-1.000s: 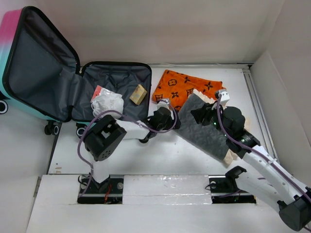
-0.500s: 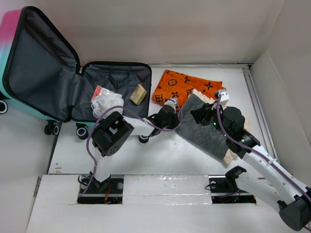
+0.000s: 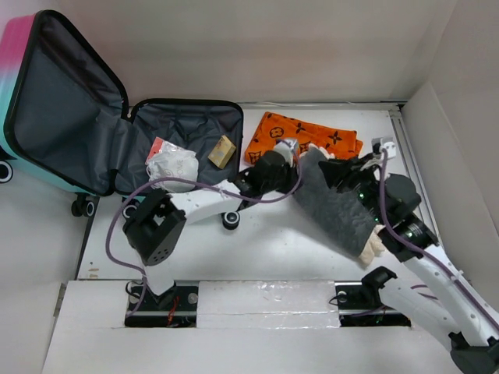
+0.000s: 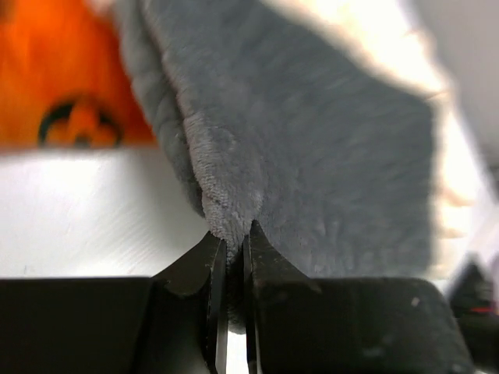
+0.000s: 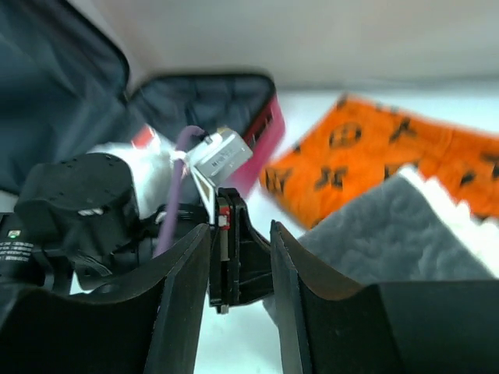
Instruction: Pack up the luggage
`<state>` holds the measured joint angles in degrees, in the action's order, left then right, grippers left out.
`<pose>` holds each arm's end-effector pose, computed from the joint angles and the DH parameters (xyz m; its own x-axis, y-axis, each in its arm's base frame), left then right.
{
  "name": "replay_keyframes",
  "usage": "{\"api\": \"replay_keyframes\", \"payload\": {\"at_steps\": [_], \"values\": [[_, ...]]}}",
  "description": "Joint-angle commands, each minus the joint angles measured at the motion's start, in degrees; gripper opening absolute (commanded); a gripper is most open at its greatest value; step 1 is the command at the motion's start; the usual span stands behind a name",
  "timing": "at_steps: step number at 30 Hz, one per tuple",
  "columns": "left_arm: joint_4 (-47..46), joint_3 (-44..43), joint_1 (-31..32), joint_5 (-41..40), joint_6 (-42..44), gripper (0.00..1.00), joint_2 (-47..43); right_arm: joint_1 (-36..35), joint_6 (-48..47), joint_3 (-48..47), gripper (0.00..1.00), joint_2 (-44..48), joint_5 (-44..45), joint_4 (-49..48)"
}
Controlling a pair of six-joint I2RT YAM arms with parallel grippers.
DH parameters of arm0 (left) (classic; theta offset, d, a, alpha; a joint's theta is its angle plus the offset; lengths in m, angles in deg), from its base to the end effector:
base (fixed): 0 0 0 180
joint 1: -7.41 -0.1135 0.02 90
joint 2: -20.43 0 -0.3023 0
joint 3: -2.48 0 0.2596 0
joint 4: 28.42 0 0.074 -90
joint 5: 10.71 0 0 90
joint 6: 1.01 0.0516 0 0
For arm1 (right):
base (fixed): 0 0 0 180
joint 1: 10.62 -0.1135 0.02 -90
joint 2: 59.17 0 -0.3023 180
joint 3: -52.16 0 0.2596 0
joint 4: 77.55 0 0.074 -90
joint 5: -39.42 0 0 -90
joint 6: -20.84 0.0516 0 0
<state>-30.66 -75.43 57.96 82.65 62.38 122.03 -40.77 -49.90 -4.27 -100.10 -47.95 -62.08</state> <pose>0.2743 -0.3381 0.2594 -0.5685 -0.0128 -0.8225 0.6161 0.6559 -0.4361 0.1459 0.0820 0.3810 -0.1520 0.2928 -0.9440 -0.4363 0.8371 0.3299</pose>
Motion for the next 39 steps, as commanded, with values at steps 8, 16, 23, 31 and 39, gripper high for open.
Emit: {"api": "replay_keyframes", "payload": {"at_steps": [8,16,23,31,39], "values": [[13.64,-30.05,-1.05,4.47,11.57,0.0,-3.26,-0.7,-0.99,-10.02,0.42,5.07,3.52,-3.6],[28.95,-50.66,-16.06,5.0,19.58,0.0,1.23,-0.7,-0.99,-12.39,0.44,4.45,3.52,-3.6],[31.77,-51.29,-34.59,8.86,20.98,0.0,-3.25,-0.7,-0.99,-12.92,0.44,1.73,2.38,-3.6],[21.35,-27.85,-56.59,12.38,14.5,0.0,-12.38,-0.7,-0.99,-11.86,0.44,1.2,1.23,-3.6],[17.09,-13.76,-64.69,0.63,7.45,0.0,-16.96,-0.7,-0.99,-9.58,0.45,0.67,-0.44,-3.6]]}}
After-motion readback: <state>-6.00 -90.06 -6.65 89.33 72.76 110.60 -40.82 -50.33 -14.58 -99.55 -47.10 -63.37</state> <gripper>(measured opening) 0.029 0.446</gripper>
